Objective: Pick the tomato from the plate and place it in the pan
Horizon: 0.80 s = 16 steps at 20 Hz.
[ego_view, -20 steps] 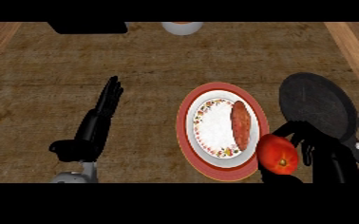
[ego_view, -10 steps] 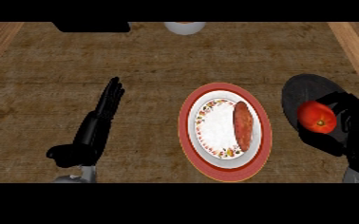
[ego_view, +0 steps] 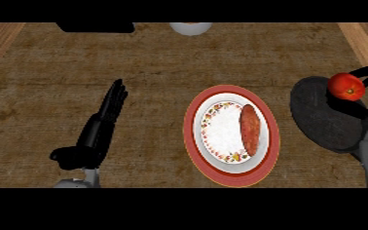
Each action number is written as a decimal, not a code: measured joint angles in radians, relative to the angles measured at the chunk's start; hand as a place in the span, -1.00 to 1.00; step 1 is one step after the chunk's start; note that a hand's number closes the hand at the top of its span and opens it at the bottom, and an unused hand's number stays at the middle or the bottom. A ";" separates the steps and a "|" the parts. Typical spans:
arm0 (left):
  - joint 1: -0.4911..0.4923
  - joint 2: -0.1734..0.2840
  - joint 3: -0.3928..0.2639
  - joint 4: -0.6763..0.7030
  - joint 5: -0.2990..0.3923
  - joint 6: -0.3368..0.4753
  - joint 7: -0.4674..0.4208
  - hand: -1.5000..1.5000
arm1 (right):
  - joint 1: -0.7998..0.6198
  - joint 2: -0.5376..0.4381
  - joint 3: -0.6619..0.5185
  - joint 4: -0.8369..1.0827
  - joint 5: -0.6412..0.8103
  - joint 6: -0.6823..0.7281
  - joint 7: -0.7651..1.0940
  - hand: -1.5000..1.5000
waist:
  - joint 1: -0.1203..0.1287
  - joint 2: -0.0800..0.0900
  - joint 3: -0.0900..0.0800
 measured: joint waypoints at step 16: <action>-0.027 -0.019 -0.007 0.021 -0.014 -0.007 0.000 0.00 | -0.307 -0.138 0.012 0.697 -0.030 0.282 -0.109 -1.00 | 0.019 0.006 0.001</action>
